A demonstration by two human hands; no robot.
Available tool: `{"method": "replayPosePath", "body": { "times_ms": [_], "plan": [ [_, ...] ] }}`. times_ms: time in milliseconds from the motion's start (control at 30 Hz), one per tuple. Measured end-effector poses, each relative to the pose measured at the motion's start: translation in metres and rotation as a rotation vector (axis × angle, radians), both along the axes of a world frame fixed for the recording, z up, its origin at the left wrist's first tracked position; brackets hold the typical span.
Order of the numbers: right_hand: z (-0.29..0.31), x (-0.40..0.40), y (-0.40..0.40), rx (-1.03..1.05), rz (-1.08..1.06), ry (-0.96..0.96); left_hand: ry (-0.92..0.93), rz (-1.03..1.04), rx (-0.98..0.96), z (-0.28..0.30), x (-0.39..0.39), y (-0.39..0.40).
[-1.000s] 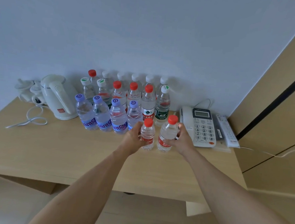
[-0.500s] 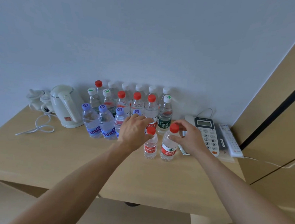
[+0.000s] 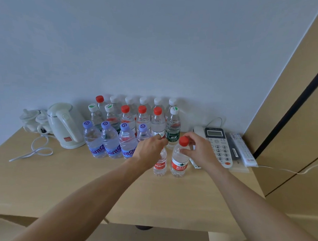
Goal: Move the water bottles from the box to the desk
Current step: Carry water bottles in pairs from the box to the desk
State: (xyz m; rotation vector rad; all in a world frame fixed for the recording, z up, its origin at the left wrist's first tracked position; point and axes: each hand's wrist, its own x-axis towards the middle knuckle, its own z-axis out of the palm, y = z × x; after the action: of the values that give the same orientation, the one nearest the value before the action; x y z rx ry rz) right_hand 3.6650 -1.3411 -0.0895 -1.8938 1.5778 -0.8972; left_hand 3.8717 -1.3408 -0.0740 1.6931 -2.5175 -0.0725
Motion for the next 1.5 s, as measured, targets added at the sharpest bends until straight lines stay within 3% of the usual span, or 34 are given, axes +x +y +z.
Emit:
{"method": "replayPosePath", "body": {
  "times_ms": [1000, 1500],
  "plan": [
    [-0.001, 0.004, 0.0, 0.0, -0.044, -0.042, -0.204, -0.109, 0.066, 0.029, -0.011, -0.082],
    [0.011, 0.022, -0.052, 0.019, -0.107, -0.051, -0.344, -0.069, -0.183, 0.034, 0.003, -0.077]
  ]
}}
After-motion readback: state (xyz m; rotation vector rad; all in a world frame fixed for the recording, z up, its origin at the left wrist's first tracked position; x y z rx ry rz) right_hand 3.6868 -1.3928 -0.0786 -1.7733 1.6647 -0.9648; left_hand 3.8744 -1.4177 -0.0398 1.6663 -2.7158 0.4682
